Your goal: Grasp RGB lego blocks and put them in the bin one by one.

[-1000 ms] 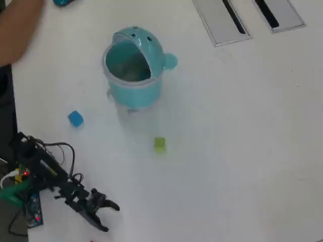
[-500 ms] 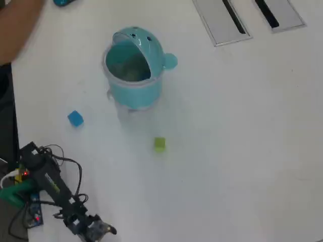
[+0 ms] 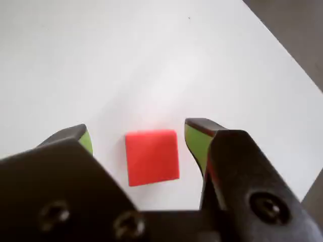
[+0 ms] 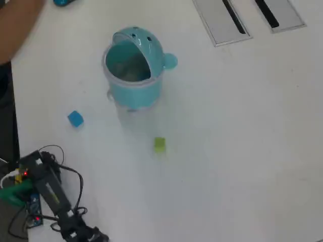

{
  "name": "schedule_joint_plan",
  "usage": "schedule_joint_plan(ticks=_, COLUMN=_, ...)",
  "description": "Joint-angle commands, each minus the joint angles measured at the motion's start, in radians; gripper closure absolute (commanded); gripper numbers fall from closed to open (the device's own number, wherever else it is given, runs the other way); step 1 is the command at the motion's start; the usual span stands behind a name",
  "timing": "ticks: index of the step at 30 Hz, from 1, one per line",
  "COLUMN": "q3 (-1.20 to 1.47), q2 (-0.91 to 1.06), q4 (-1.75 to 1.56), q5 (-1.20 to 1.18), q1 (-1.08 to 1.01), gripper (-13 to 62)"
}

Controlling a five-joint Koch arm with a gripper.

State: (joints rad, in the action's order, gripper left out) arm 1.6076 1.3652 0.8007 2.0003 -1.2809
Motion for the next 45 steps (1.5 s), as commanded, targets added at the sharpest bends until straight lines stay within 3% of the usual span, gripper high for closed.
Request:
schedule_joint_plan(ticks=1, q3=-0.094, q2=0.008, q4=0.006, q5=0.015, q1=-0.006, gripper=15.1)
schedule_joint_plan(ticks=11, q3=-0.342, q2=-0.146, q4=0.144, q5=0.014, q1=-0.051, gripper=15.2)
schedule_joint_plan(ticks=17, q3=-0.351, q2=-0.126, q4=0.296, q5=0.008, q1=-0.054, gripper=15.1)
schedule_joint_plan(ticks=45, q3=-0.370, q2=-0.218, q4=0.362, q5=-0.017, q1=-0.077, gripper=15.1)
